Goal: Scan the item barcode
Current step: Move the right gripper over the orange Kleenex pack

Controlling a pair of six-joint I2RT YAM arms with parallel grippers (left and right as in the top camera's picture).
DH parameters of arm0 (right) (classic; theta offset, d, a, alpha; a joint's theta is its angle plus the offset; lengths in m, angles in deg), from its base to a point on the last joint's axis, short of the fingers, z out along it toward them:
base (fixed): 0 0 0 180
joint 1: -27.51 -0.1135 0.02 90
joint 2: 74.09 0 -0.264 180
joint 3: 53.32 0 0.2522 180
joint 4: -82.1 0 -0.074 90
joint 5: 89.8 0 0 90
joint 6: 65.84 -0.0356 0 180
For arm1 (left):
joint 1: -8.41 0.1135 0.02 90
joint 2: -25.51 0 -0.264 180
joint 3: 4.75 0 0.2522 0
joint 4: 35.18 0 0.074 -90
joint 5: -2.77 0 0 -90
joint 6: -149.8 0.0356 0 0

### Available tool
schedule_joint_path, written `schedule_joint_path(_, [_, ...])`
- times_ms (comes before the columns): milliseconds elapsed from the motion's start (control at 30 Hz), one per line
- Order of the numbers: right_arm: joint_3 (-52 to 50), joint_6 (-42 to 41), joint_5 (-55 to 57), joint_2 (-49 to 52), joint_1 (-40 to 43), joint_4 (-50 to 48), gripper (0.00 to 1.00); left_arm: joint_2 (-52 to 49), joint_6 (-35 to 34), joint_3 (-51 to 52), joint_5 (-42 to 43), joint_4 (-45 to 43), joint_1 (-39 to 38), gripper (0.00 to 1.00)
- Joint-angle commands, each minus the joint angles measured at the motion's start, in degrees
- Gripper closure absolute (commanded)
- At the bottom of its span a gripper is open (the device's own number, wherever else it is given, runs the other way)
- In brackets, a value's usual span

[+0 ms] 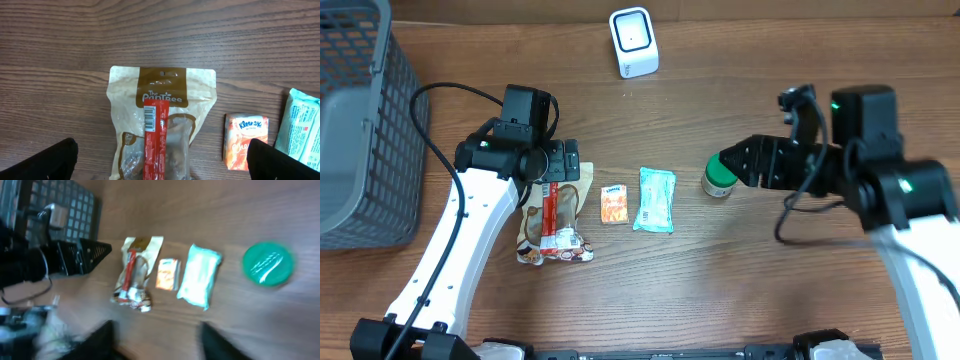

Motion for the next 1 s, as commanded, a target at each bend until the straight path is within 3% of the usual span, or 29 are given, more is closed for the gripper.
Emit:
schedule_joint_path(0, [1.36, -1.36, -4.04, 4.98, -3.50, -0.09, 0.65, 0.22, -0.17, -0.70, -0.70, -0.04, 0.09, 0.00])
schedule_joint_path(167, [1.22, -8.37, 10.60, 14.49, -14.47, -1.62, 0.65, 0.22, -0.17, -0.70, -0.70, -0.04, 0.09, 0.00])
schedule_joint_path(333, [1.22, -9.66, 15.32, 21.73, -23.12, -8.33, 0.61, 0.22, -0.17, -0.70, -0.70, -0.04, 0.09, 0.00])
schedule_joint_path(467, [1.22, -15.85, 21.68, 27.02, -28.76, -13.75, 0.61, 0.22, -0.17, -0.70, -0.70, -0.04, 0.09, 0.00])
schedule_joint_path(733, [1.22, -18.36, 24.90, 34.16, -35.39, -23.21, 0.65, 0.22, -0.17, -0.70, -0.70, -0.04, 0.09, 0.01])
schedule_joint_path(967, [1.22, -19.34, 37.40, 34.73, -41.05, -24.06, 0.64, 0.22, -0.17, -0.70, -0.70, -0.04, 0.09, 0.00])
